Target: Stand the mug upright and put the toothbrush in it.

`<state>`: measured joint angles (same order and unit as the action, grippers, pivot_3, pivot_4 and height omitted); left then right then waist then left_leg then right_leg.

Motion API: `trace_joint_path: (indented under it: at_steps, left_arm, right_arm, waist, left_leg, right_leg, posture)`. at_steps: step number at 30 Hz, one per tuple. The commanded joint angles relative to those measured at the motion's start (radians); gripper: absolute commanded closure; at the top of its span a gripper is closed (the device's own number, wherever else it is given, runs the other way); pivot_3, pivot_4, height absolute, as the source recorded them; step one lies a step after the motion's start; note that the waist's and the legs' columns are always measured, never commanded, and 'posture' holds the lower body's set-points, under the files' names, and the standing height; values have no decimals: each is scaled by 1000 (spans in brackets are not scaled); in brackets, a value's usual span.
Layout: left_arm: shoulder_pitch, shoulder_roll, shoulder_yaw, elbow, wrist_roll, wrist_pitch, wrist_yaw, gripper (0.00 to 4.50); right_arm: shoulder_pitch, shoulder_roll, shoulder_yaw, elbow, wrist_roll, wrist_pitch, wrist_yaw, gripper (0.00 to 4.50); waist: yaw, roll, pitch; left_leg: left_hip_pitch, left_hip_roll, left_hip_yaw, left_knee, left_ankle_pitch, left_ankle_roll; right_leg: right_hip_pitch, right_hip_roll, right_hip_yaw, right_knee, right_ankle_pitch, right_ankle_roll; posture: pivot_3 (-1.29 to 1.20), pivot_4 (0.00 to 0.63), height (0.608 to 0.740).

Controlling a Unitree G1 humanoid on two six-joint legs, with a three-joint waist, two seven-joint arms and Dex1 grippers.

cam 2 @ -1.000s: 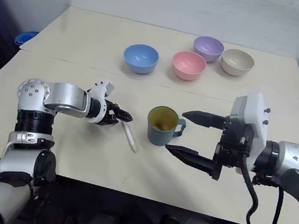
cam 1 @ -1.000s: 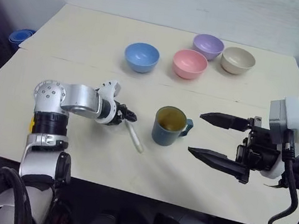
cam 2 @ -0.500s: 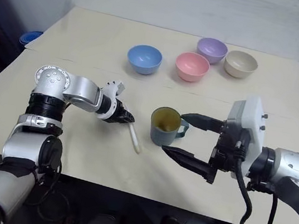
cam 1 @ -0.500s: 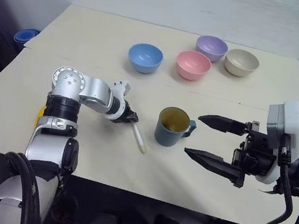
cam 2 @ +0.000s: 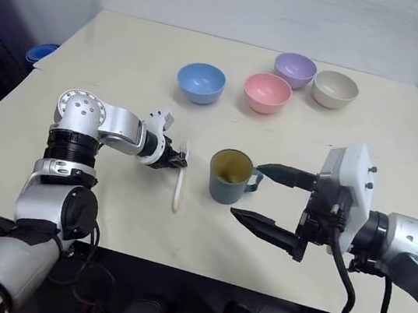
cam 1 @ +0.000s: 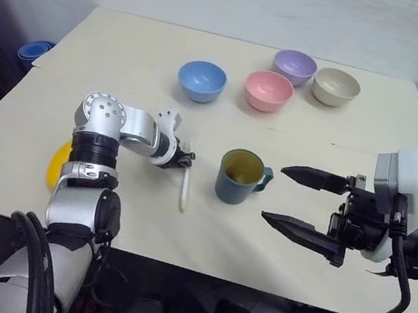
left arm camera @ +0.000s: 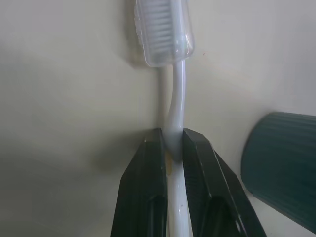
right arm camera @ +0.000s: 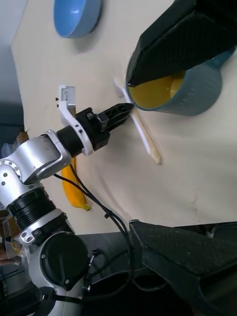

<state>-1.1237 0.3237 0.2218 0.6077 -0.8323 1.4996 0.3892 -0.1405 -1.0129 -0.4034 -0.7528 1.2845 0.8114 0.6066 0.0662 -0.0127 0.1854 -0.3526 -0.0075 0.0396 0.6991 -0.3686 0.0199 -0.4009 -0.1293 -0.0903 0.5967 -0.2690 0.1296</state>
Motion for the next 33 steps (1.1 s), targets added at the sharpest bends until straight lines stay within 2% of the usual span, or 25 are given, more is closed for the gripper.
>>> trace_joint_path:
  at_steps: [1, 3, 5, 7, 8, 12, 17, 20, 23, 30, 33]
  left_arm:
    - [20, 64, -55, -68, 102, -189, -199, 4301]
    - [43, 66, -35, -133, 78, -262, -339, 4301]
    - [105, 93, -35, -301, 45, -382, -552, 4301]
    - [137, 125, -59, -395, 80, -488, -674, 4301]
    - [142, 130, -58, -411, 95, -525, -704, 4301]
    - [101, 87, 38, -496, -5, -592, -807, 4301]
    - [109, 56, -35, -622, -36, -628, -976, 4301]
    - [135, 48, -130, -658, 37, -692, -1043, 4301]
    - [187, 36, -259, -669, 183, -849, -1107, 4301]
    - [254, -20, -331, -612, 303, -996, -1153, 4301]
    - [283, -23, -313, -622, 274, -974, -1177, 3340]
  right_arm:
    - [34, -22, -65, 5, 29, 8, 17, 0]
    - [53, -25, -82, 1, 21, 2, 29, 0]
    - [42, -16, -82, 15, 3, -3, -7, 0]
    - [40, -15, -89, 25, 5, 0, -19, 0]
    - [41, -15, -92, 26, 9, 1, -19, 0]
    - [32, -21, -85, 45, -34, 4, -48, 0]
    - [18, -18, -103, 78, -16, 16, -76, 0]
    - [25, -20, -112, 78, -14, 17, -74, 0]
    - [32, -13, -117, 74, -22, 14, -86, 0]
    - [90, -5, -155, 51, -12, 10, -105, 0]
    - [92, -3, -157, 55, -13, 7, -111, 0]
  waist:
    - [-13, 0, 0]
    - [-17, 0, 0]
    - [-18, 0, 0]
    - [-19, 0, 1]
    - [-19, 0, 1]
    - [-15, 0, 1]
    - [-10, 0, 1]
    - [-12, 0, 1]
    - [-13, 0, 1]
    - [-15, 0, 1]
    - [-14, 0, 1]
  left_leg:
    - [0, 1, 1, -1, 0, 0]
    - [-1, 2, 2, -3, 0, -1]
    - [-6, 2, 1, -2, 0, -1]
    - [-11, 3, 1, -1, 0, 0]
    - [-14, 3, 0, -1, 0, 0]
    - [-18, 2, 2, 0, 1, 1]
    - [-18, 1, 0, 1, 2, 3]
    - [-18, 1, 0, 1, 2, 3]
    - [-17, 1, 1, 1, 2, 3]
    - [-18, 2, 1, 1, 3, 5]
    - [-18, 2, -1, 1, 3, 5]
  right_leg:
    - [-1, 0, 0, 0, 0, 0]
    - [-3, 2, 0, 2, 0, -1]
    - [-7, 2, -1, 1, 0, -1]
    - [-11, 2, -3, 0, 0, -1]
    - [-13, 2, -4, 0, 0, -1]
    - [-12, 2, -9, -2, 0, -1]
    - [-8, -1, -12, -4, 1, -1]
    - [-8, -1, -12, -4, 1, -1]
    - [-8, 0, -12, -3, 1, -1]
    - [-8, 0, -12, -3, 2, -2]
    - [-8, 0, -12, -3, 2, -3]
  posture:
    - [0, 150, 740]
    - [0, 150, 740]
    - [0, 150, 740]
    - [0, 150, 740]
    - [0, 150, 740]
    - [0, 150, 740]
    - [0, 150, 740]
    - [0, 150, 740]
    - [0, 150, 740]
    - [0, 150, 740]
    - [0, 150, 740]
